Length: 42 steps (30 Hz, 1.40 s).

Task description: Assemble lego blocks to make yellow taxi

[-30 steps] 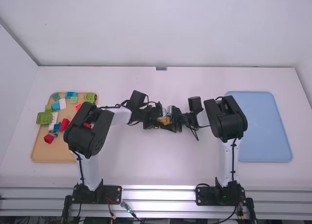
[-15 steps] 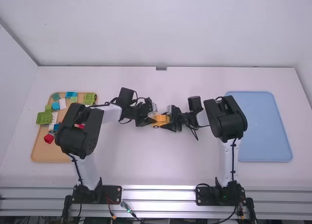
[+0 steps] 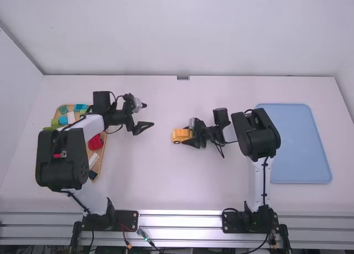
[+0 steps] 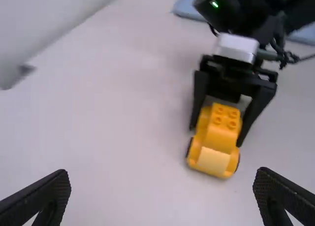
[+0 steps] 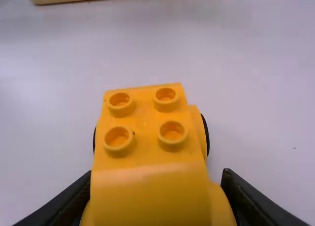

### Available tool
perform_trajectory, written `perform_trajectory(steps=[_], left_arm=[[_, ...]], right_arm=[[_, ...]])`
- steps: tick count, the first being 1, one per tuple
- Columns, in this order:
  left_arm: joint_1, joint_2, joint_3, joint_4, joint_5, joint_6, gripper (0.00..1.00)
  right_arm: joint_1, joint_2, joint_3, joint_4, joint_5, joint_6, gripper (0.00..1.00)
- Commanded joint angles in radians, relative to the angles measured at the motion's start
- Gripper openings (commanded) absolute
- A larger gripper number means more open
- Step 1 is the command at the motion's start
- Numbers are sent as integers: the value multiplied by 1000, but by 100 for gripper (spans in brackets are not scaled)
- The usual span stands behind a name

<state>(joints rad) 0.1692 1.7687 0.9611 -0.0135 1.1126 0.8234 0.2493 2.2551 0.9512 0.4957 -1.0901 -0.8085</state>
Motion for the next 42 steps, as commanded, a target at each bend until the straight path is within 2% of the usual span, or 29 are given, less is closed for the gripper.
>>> perform_trajectory(steps=[1, 4, 8, 10, 14, 16, 18, 22, 27, 30, 33, 35, 36, 39, 40, 42], left_arm=[[42, -26, -14, 8, 60, -145, 99], [43, -26, -23, 31, -34, -202, 99], [7, -26, -52, 110, -289, -345, 99], [-28, -26, -81, 187, -512, -484, 99], [-69, -26, -110, 263, -756, -603, 99], [-83, -26, -121, 305, -817, -628, 99], [-92, -26, -130, 354, -846, -645, 99], [-93, -26, -138, 418, -851, -693, 99], [-93, -26, -138, 461, -852, -703, 99], [-98, -26, -137, 467, -852, -703, 99], [-96, -26, -138, 466, -852, -704, 99], [-98, -26, -137, 447, -852, -708, 99], [-98, -26, -137, 443, -852, -714, 99], [-98, -26, -135, 410, -893, -821, 99], [-98, -26, -134, 389, -935, -880, 99], [-98, -26, -134, 362, -976, -907, 99]], right_arm=[[-18, 5, 48, -7, 43, 86, 55], [-50, -37, 72, -10, 45, 135, 53], [-129, -153, 73, -28, 119, 257, 52], [-205, -250, 73, -115, 260, 327, 52], [-333, -395, 73, -344, 552, 341, 52], [-401, -455, 73, -456, 662, 351, 52], [-481, -503, 73, -542, 784, 448, 50], [-616, -531, 56, -615, 942, 596, 50], [-757, -527, -42, -524, 957, 675, 53], [-794, -527, -103, -439, 957, 678, 54], [-809, -527, -151, -352, 958, 677, 58], [-821, -527, -190, -281, 968, 678, 74], [-822, -527, -195, -273, 968, 678, 75], [-829, -527, -216, -259, 968, 679, 87], [-833, -527, -218, -276, 968, 678, 99], [-834, -527, -215, -303, 967, 683, 99]])
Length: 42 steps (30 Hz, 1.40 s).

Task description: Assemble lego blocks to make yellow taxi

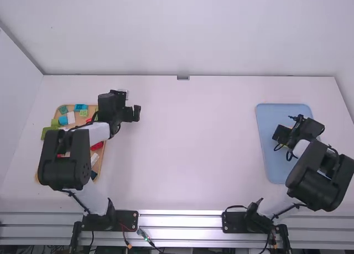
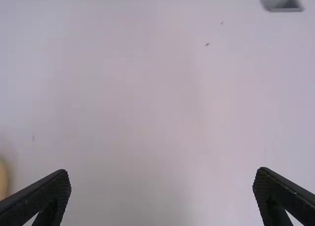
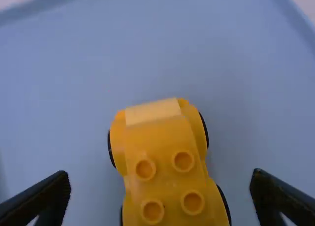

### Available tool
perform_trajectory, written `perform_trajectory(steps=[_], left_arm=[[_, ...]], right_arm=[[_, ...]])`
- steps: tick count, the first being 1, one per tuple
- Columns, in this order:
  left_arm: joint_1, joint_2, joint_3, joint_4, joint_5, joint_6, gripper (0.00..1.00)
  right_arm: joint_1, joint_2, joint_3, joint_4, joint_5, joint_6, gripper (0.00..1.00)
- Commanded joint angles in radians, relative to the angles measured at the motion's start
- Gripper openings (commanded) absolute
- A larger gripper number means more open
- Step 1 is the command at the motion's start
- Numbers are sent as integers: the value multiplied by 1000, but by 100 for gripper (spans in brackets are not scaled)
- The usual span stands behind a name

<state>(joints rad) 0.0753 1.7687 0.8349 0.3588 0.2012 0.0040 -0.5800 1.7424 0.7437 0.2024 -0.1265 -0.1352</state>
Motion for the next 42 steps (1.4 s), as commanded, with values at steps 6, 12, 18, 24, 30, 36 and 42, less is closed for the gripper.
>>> perform_trajectory(steps=[6, 12, 18, 24, 30, 36, 42], left_arm=[[-42, -66, -8, -40, -64, -63, 99], [-114, -207, -8, -137, -64, 48, 99], [-205, -423, -8, -229, -60, 98, 99], [-239, -577, -9, -239, -60, 94, 99], [-200, -657, -47, -277, -99, 56, 95], [-124, -733, -124, -354, -176, -4, 88], [-75, -827, -217, -359, -201, -4, 78]], right_arm=[[34, -47, 85, -182, 132, 115, 99], [129, -130, 256, -480, 222, 110, 99], [278, -215, 418, -702, 182, 109, 99], [422, -254, 543, -813, 176, 109, 99], [514, -303, 550, -815, 138, 135, 95], [580, -374, 479, -744, 126, 135, 88], [580, -458, 396, -661, 126, 135, 80]])
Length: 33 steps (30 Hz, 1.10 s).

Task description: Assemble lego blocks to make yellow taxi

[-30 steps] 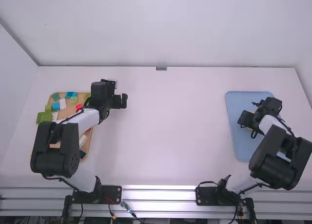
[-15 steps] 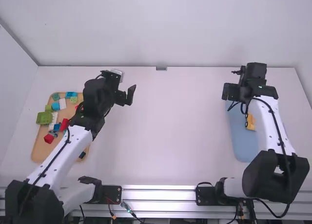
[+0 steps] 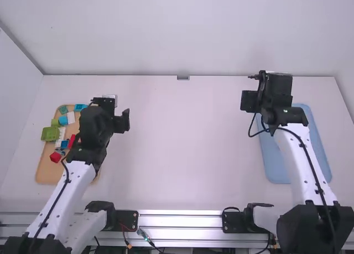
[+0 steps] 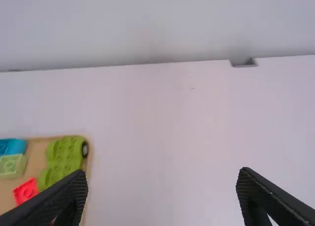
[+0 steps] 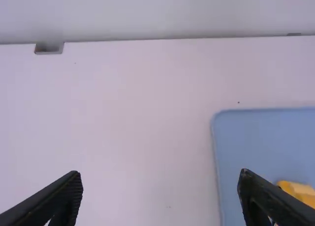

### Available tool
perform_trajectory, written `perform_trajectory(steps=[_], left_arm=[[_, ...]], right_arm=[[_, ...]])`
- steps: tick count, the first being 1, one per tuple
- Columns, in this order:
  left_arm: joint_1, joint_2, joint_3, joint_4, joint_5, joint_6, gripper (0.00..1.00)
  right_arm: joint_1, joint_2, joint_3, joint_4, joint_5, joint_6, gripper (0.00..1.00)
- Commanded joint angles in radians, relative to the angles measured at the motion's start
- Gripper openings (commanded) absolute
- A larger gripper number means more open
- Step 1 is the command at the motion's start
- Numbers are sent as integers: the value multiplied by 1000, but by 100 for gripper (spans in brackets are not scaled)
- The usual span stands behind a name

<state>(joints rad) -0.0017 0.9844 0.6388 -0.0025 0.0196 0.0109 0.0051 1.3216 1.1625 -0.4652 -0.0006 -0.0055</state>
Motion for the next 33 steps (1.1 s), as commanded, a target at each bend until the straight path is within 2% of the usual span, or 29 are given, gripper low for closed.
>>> perform_trajectory(steps=[1, 11, 21, 28, 33], left_arm=[[2, -62, -41, 2, -20, -11, 76], [2, -272, -251, 2, -20, -11, 55], [2, -511, -490, 2, -20, -11, 31], [2, -653, -632, 2, -20, -11, 17], [2, -745, -639, 2, -20, -11, 8]], right_arm=[[-5, -55, -41, 25, 1, 6, 78], [-5, -242, -228, 212, 1, 6, 59], [-5, -478, -464, 448, 1, 6, 36], [-5, -643, -629, 465, 1, 6, 19], [-5, -762, -748, 465, 1, 6, 7]])
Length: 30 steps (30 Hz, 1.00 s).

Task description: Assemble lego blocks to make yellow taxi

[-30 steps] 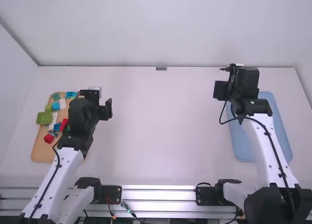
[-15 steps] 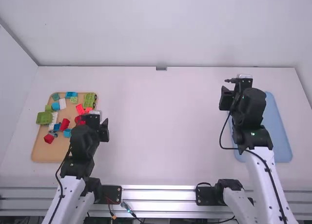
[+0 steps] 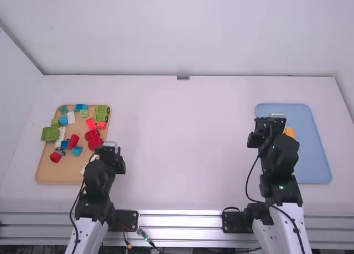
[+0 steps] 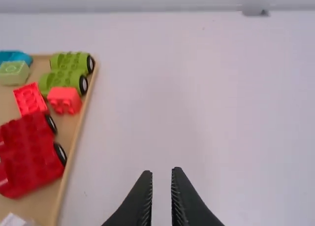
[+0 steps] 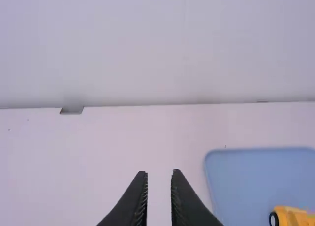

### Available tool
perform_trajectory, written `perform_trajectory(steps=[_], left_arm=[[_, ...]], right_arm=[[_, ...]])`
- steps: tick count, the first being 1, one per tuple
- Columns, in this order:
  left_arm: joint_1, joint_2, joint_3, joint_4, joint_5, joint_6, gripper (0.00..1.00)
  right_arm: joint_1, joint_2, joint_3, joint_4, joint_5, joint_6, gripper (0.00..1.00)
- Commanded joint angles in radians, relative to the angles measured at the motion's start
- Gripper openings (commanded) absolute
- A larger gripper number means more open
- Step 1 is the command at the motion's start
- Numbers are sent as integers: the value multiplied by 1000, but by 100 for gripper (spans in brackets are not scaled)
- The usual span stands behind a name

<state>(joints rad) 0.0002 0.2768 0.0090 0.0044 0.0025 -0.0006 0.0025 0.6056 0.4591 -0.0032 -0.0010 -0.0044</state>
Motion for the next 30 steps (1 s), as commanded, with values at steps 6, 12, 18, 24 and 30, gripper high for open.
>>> perform_trajectory(steps=[6, 12, 18, 24, 30], left_arm=[[0, -116, -9, -4, -2, 1, 0], [0, -196, -9, -4, -2, 1, 0], [0, -256, -9, -4, -2, 1, 0], [0, -277, -9, -4, -2, 1, 0], [0, -277, -9, -4, -2, 1, 0]], right_arm=[[-2, -154, -153, 3, 1, 4, 0], [-2, -270, -269, 3, 1, 4, 0], [-2, -358, -357, 3, 1, 4, 0], [-2, -438, -437, 3, 1, 4, 0], [-2, -506, -459, 3, 1, 4, 0]])
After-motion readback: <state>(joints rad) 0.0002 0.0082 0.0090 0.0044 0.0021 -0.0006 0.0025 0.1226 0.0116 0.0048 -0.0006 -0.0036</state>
